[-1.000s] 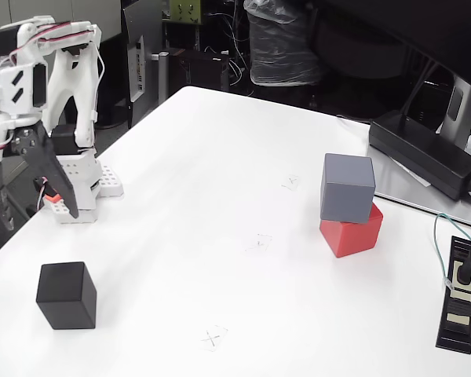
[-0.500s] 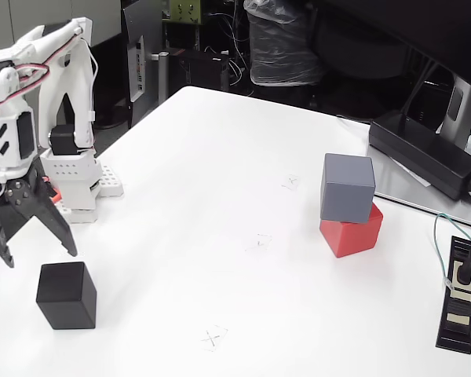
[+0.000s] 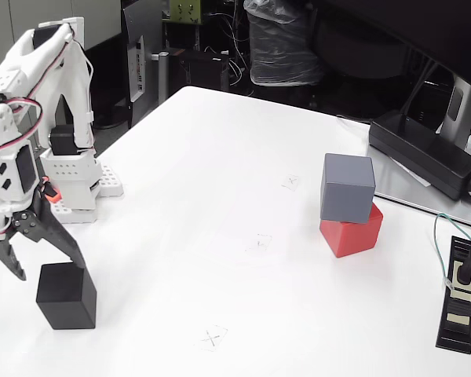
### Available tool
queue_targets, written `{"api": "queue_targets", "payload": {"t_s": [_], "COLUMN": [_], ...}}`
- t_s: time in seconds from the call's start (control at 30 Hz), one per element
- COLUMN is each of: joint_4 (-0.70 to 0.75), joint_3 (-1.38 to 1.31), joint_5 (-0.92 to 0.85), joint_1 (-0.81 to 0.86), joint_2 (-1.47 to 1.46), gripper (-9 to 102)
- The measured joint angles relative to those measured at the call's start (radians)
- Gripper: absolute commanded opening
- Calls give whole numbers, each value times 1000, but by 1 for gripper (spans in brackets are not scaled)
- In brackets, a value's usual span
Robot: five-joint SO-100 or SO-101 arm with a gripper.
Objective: Stack the three blocks in an ordered color.
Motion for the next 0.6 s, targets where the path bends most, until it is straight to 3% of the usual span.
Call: {"api": "queue_targets", "payload": {"t_s": [0.3,0.6], "joint_4": [-12,-164], "joint_3": [0,0], "joint_5": [0,0], "joint_1": [2,-48], "joint_2": [-72,-190], "gripper": [34,34]}}
